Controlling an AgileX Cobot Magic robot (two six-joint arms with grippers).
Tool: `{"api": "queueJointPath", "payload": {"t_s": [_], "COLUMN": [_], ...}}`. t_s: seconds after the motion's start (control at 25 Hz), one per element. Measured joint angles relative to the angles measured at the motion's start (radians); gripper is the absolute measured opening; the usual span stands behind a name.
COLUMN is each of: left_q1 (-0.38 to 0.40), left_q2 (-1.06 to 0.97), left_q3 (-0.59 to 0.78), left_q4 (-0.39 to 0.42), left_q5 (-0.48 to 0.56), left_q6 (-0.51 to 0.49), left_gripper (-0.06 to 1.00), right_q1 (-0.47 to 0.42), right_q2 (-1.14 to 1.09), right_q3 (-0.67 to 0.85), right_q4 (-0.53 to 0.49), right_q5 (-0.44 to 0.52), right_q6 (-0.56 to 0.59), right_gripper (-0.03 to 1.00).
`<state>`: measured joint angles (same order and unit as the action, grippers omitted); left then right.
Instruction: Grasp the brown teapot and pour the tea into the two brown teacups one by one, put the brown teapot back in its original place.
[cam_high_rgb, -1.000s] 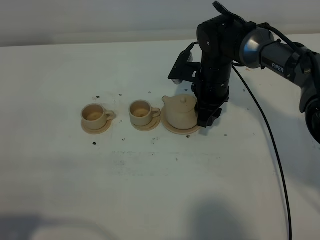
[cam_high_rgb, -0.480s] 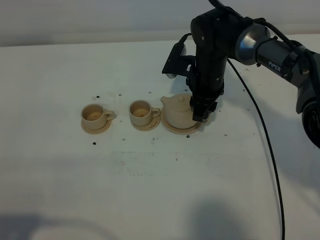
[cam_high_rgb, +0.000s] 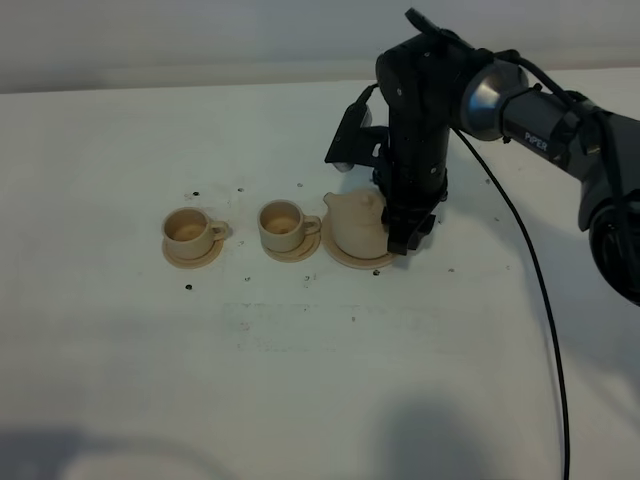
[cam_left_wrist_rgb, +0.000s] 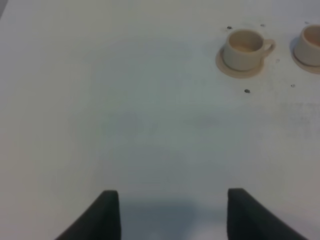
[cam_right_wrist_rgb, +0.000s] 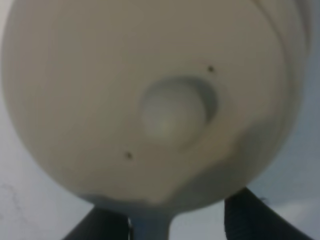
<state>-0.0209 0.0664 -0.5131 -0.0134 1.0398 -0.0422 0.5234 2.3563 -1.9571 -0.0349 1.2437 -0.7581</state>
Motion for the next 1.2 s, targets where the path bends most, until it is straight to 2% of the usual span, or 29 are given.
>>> {"api": "queueJointPath", "payload": {"t_s": [0.28,0.52,0.88,1.2], "left_q1": [0.0,0.0,0.0,0.0], "left_q2": [0.0,0.0,0.0,0.0], "left_q3": [0.0,0.0,0.0,0.0], "left_q4": [0.0,0.0,0.0,0.0], "left_q5": [0.0,0.0,0.0,0.0], "left_q6": [0.0,0.001,0.001,0.001], "left_gripper": [0.47,0.47,0.47,0.47], "right_q1": [0.012,0.017,0.019,0.019], "right_q2": [0.003,0.003,-0.004,-0.004], "right_q3": [0.0,0.0,0.0,0.0], "right_q4": [-0.021,-0.035,-0.039,-0.042], "right_q5": [0.003,0.003,-0.007,-0.006], "right_q6": [-0.002,0.009,0.016,0.047], "right_gripper": [0.4,0.39,0.46,0.47]}}
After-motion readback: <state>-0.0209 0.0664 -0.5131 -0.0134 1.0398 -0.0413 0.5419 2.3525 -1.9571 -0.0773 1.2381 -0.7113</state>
